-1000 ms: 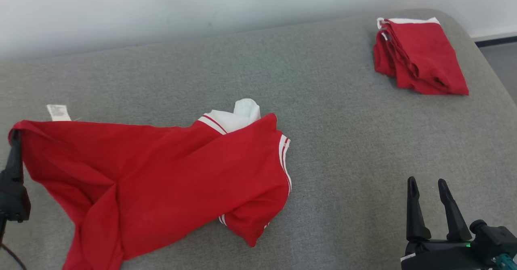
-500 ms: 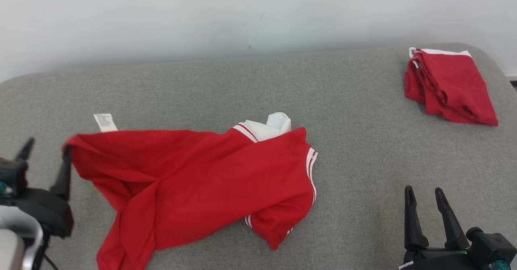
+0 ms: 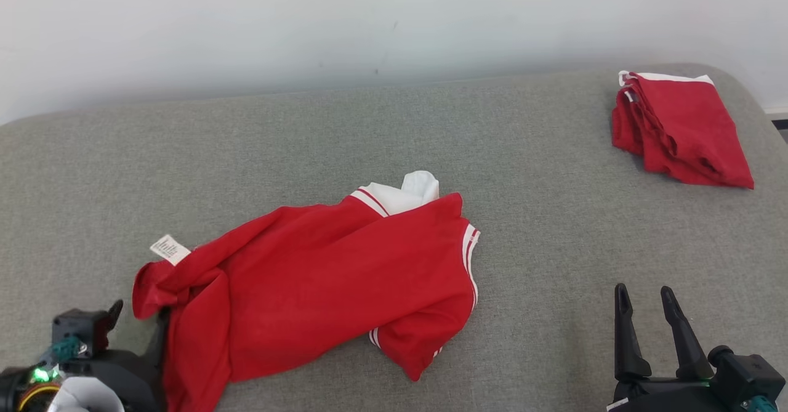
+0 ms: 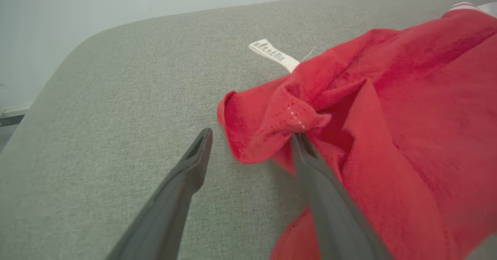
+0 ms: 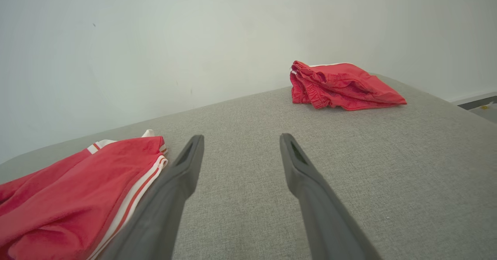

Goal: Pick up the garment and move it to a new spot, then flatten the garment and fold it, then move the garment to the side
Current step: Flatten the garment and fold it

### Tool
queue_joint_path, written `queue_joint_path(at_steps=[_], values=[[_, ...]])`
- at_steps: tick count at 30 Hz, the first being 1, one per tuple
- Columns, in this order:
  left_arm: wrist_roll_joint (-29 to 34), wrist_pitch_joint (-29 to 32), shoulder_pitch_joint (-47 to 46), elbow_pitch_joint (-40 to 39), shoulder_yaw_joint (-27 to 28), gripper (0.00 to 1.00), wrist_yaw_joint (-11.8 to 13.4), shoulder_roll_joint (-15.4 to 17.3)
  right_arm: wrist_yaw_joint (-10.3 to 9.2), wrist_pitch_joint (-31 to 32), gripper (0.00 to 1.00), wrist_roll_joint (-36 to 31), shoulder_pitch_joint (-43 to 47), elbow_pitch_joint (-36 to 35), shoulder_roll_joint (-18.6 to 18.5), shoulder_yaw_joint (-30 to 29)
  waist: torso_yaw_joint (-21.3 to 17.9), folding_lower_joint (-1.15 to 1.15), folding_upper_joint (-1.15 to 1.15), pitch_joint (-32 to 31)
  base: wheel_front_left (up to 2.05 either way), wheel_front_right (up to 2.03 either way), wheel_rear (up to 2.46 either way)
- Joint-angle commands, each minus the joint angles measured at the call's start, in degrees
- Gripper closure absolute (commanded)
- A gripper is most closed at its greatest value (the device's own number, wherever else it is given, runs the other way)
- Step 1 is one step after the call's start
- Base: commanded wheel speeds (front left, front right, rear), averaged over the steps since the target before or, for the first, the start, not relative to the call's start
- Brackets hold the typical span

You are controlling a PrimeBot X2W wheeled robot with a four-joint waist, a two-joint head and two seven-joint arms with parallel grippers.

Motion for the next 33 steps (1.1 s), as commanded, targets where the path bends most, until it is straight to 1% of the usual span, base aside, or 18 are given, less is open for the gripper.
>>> queue_joint_path(at_steps=[1, 5, 8, 13, 20, 23, 25, 26, 31, 33], values=[[0.09, -0.86, 0.31, 1.09, 0.13, 0.00, -0.36, -0.19, -0.12, -0.24, 0.00, -0.19, -0.30, 0.05, 0.00, -0.18, -0.12, 0.00, 0.00, 0.06, 0.00, 0.00, 0.00], [-0.05, -2.61, -0.36, 3.62, -0.65, 0.00, -0.84, -1.62, -0.12, -0.24, 0.00, -0.38, 0.19, 0.11, -0.01, -0.52, -0.03, 0.00, 0.00, -0.34, 0.00, 0.00, 0.00], [0.47, -4.24, -0.38, 4.39, -1.17, 0.00, -0.73, -2.12, -0.12, -0.24, 0.00, -0.46, 0.80, 0.08, -0.01, -0.80, 0.33, 0.00, 0.00, -1.01, 0.00, 0.00, 0.00], [0.68, -6.28, 1.11, 3.27, -1.34, 0.00, 0.20, -3.54, -0.11, -0.24, 0.00, -0.58, 1.80, 0.01, -0.01, -1.22, 1.40, 0.00, 0.00, -2.46, 0.00, 0.00, 0.00], [1.18, -6.92, 3.96, 1.26, -2.90, 0.00, 1.04, -5.63, -0.12, -0.24, 0.00, -0.68, 2.91, -0.28, -0.01, -0.98, 3.49, 0.00, 0.00, -3.88, 0.00, 0.00, 0.00], [2.16, -8.07, 5.63, -1.77, -2.20, 0.00, 2.43, -6.13, -0.12, -0.24, 0.00, -1.01, 3.34, -0.49, -0.02, -1.04, 4.18, 0.00, 0.00, -4.54, 0.00, 0.00, 0.00], [2.50, -8.41, 6.84, -4.70, -0.94, 0.00, 3.77, -6.36, -0.12, -0.24, 0.00, -1.13, 3.56, -0.64, -0.01, -1.23, 4.58, 0.00, 0.00, -4.94, 0.00, 0.00, 0.00], [2.50, -8.41, 6.84, -4.70, -0.94, 0.00, 3.77, -6.36, -0.12, -0.24, 0.00, -1.13, 3.56, -0.64, -0.01, -1.23, 4.58, 0.00, 0.00, -4.94, 0.00, 0.00, 0.00], [6.01, -8.45, 11.55, -15.75, 4.04, 0.00, 6.90, -7.31, -0.11, -0.24, 0.00, -1.16, 4.21, -0.76, -0.07, -1.26, 5.51, 0.00, 0.00, -5.94, 0.00, 0.00, 0.00], [7.36, -8.46, 13.79, -19.93, 6.33, 0.00, 7.69, -7.89, -0.11, -0.24, 0.00, -1.09, 4.32, -0.83, -0.07, -1.15, 5.66, 0.00, 0.00, -6.19, 0.00, 0.00, 0.00]])
